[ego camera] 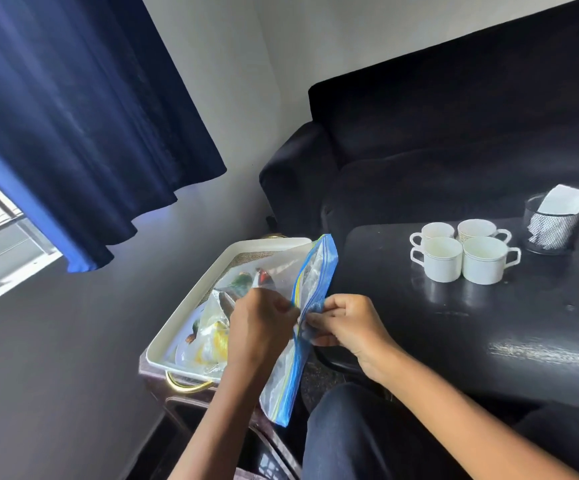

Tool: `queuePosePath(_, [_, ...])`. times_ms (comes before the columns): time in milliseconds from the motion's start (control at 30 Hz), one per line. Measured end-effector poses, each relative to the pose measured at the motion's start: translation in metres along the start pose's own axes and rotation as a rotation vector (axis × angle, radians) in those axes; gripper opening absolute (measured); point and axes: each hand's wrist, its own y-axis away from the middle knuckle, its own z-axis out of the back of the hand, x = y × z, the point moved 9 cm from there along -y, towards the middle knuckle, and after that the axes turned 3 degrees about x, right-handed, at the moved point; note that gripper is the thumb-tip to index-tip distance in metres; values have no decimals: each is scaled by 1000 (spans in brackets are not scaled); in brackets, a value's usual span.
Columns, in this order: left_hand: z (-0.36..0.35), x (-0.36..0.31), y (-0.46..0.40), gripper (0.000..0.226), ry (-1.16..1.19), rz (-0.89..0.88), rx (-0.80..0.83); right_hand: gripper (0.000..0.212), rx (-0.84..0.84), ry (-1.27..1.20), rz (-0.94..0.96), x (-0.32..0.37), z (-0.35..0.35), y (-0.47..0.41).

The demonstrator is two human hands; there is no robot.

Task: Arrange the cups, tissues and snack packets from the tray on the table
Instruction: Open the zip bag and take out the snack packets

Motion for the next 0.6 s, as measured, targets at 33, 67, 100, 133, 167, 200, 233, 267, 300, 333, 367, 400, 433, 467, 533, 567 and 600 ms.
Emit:
queuePosePath(33, [4, 0, 0, 19, -23, 0, -31, 5, -16, 2, 6, 0, 2, 0])
queuePosePath(67, [8, 1, -1, 20, -45, 7, -62, 4, -39, 3, 14, 1, 5, -1])
queuePosePath(100, [13, 2, -2, 19, -56, 17, -90, 3, -66, 5, 21, 1, 9, -1])
queuePosePath(133, [18, 5, -3, 21, -47, 36, -120, 3, -94, 9, 24, 1, 14, -2])
queuePosePath(167, [23, 8, -4, 18, -30, 52, -145, 2, -120, 17, 25, 1, 20, -3])
queuePosePath(200, [27, 12, -4, 17, -10, 65, -170, 2, -143, 27, 26, 1, 25, -3])
queuePosePath(233, [31, 14, -5, 18, 7, 69, -191, 3, -160, 38, 27, 1, 28, -4])
queuePosePath(267, [33, 15, -5, 19, 14, 71, -208, 3, -174, 46, 28, 1, 31, -4])
queuePosePath(300, [35, 16, -5, 19, 18, 72, -224, 3, -185, 50, 29, 0, 32, -3])
queuePosePath(333, [37, 17, -5, 18, 24, 77, -240, 3, -197, 50, 29, -1, 33, -3])
queuePosePath(367, [39, 18, -5, 17, 32, 81, -255, 4, -206, 41, 28, -2, 33, -2])
queuePosePath(400, [40, 18, -5, 17, 39, 83, -265, 5, -208, 22, 24, -2, 31, -1])
queuePosePath(433, [40, 17, -5, 18, 42, 78, -272, 7, -198, -8, 13, -3, 28, 1])
queuePosePath(467, [41, 15, -4, 18, 47, 66, -279, 12, -172, -39, -5, -4, 23, 3])
queuePosePath(533, [44, 10, -2, 18, 86, 42, -312, 21, -71, -47, -60, -7, 5, 7])
queuePosePath(567, [45, 9, -1, 17, 111, 39, -334, 24, -9, -22, -91, -9, -5, 10])
queuePosePath(600, [46, 8, 0, 16, 127, 38, -350, 24, 48, 5, -116, -12, -15, 13])
